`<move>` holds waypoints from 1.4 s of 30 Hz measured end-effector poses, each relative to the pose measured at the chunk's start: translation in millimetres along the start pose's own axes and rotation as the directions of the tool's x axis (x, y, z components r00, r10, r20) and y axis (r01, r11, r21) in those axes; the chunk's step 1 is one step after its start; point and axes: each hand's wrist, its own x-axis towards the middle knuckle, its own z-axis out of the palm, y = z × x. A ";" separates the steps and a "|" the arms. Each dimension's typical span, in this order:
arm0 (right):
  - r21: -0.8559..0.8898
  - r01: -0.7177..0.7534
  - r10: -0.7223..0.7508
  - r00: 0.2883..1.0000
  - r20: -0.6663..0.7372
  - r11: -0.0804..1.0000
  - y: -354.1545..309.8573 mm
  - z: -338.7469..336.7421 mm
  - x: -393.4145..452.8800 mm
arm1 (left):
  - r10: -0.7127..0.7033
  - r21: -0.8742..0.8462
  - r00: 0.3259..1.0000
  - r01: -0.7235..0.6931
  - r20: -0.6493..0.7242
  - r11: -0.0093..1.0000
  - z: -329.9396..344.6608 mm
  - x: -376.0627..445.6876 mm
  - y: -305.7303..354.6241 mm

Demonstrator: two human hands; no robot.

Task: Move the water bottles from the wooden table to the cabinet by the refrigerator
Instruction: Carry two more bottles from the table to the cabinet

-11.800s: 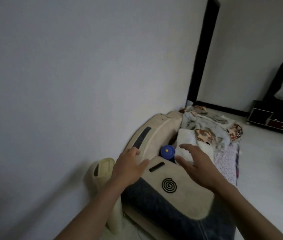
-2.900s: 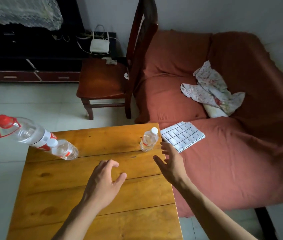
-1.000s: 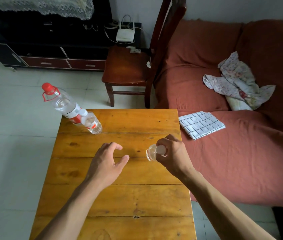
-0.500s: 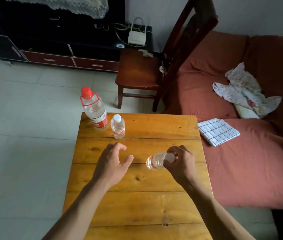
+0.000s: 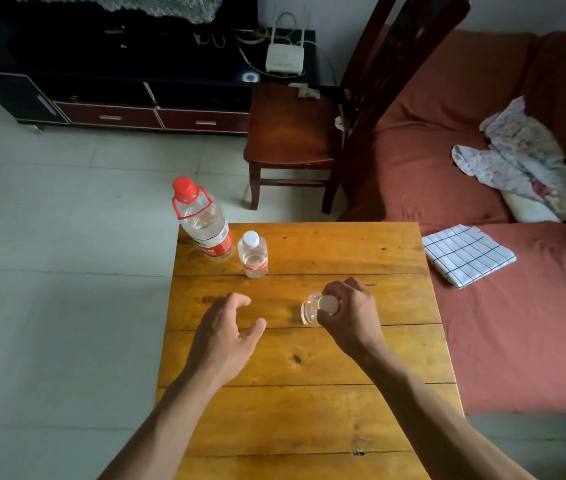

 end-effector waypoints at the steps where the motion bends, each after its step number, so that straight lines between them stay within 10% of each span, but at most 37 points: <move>1: 0.004 0.005 -0.005 1.000 -0.001 1.000 -0.9 2.5 3.1 | -0.001 0.001 1.000 0.001 -0.003 1.000 -0.8 3.7 -2.1; 23: 0.156 -0.112 0.112 0.994 0.010 0.981 26.6 40.6 25.0 | -0.078 -0.048 0.996 0.080 0.043 0.996 19.9 63.9 -35.8; 42: 0.235 -0.176 0.192 0.981 -0.043 0.956 37.3 71.8 27.0 | -0.004 -0.160 0.954 -0.047 -0.301 0.986 70.3 148.2 -43.0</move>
